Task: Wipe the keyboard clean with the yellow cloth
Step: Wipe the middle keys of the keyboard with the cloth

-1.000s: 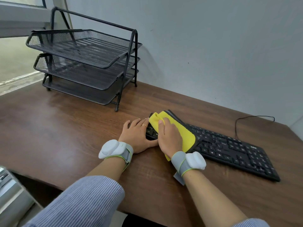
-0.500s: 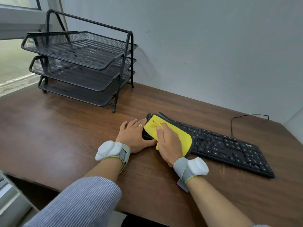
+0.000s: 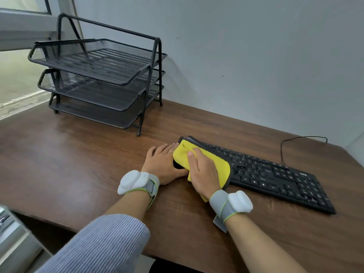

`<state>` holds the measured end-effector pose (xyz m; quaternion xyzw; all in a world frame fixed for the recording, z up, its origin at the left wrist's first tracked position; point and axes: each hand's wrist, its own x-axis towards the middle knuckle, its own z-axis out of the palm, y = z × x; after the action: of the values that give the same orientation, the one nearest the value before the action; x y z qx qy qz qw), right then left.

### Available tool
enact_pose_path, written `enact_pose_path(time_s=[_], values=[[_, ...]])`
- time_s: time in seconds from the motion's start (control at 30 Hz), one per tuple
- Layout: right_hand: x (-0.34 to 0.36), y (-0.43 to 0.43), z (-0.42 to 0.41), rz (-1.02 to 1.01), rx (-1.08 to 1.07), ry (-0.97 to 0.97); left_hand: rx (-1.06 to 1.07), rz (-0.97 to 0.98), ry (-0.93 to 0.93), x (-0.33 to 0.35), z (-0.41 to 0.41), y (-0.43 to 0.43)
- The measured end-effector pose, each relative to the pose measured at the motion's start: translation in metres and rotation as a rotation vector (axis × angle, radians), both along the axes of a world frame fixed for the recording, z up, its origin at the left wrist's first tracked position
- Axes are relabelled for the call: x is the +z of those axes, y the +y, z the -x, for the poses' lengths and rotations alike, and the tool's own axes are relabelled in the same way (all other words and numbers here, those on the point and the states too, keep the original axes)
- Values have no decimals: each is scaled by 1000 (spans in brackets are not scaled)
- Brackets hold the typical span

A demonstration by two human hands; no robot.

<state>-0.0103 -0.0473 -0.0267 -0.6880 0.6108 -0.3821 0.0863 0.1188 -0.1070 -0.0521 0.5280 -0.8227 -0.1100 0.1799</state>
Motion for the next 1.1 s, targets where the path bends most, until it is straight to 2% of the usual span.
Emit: enact_pose_path(time_s=[0.2,0.33,0.43,0.53,0.63,0.73,0.87,1.0,1.1], values=[[12,-14,17,11,-193,-72,30,10,-16,2,1,2],[18,-24,21,-167,-83,134,23,13,-15,2,0,3],[22,-31,30,-319,-79,244,26,20,-4,3,1,3],[30,-38,37,-525,-112,250,29,29,-5,3,2,3],[35,-44,39,-602,-135,289,26,21,-11,2,1,3],[35,-43,38,-538,-166,324,20,19,-18,1,1,2],[27,-37,34,-350,-173,328,17,24,-21,0,1,1],[31,-39,33,-146,-303,213,27,16,-4,0,2,2],[33,-43,24,-190,-328,285,28,16,-8,0,1,2]])
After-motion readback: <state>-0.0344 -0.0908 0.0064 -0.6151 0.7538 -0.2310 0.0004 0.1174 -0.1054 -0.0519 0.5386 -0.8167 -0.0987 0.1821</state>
